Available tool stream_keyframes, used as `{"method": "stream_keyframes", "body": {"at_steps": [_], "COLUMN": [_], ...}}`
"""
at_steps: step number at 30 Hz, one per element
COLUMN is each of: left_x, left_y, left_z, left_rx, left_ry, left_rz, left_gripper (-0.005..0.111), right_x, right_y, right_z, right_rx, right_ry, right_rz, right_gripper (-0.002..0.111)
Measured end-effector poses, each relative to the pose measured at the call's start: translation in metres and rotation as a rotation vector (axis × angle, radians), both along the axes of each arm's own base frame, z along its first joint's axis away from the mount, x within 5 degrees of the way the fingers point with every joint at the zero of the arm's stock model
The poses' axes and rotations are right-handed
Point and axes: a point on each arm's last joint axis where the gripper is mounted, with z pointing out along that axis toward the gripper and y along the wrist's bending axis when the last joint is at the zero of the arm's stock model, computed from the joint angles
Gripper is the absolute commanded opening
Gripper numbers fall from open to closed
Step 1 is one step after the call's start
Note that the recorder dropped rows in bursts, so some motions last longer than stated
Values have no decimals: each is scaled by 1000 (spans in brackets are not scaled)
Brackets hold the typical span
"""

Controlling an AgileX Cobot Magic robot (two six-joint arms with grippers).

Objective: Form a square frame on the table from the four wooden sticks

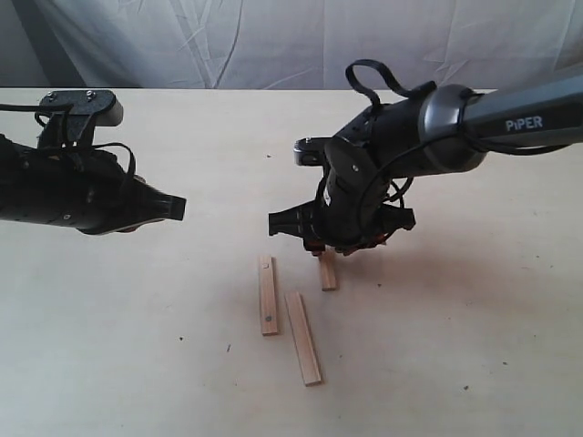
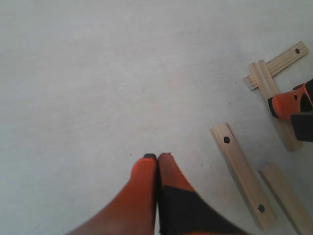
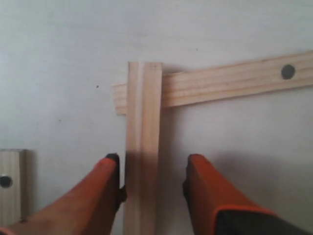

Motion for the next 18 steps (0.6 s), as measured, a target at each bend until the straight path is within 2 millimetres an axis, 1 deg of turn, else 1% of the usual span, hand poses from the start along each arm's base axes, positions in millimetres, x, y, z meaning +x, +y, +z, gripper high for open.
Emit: {"method": "stream_keyframes", "body": {"at_steps": [4, 7, 9, 14, 16, 18], "left_x": [0, 1, 2, 5, 6, 6], "left_y": [0, 1, 5, 19, 21, 22], "left_z": [0, 0, 0, 0, 0, 0], "left_rx": [0, 3, 3, 1, -3, -4], "left_ry": [0, -6, -6, -5, -5, -5], "left_rz": [0, 6, 20, 75, 89, 92], "left_gripper": [0, 0, 0, 0, 0, 0], "right_x": [-7, -17, -27, -57, -64, -68], "right_y": [-6, -4, 5, 34, 41, 45], "right_z": [23, 38, 40, 40, 37, 31], "right_rx": [-51, -57, -56, -45, -48, -64], "right_ry": [8, 26, 44, 58, 65, 86], "right_rz": [81, 133, 174, 281, 306, 316], "right_gripper": [43, 43, 43, 43, 43, 43]}}
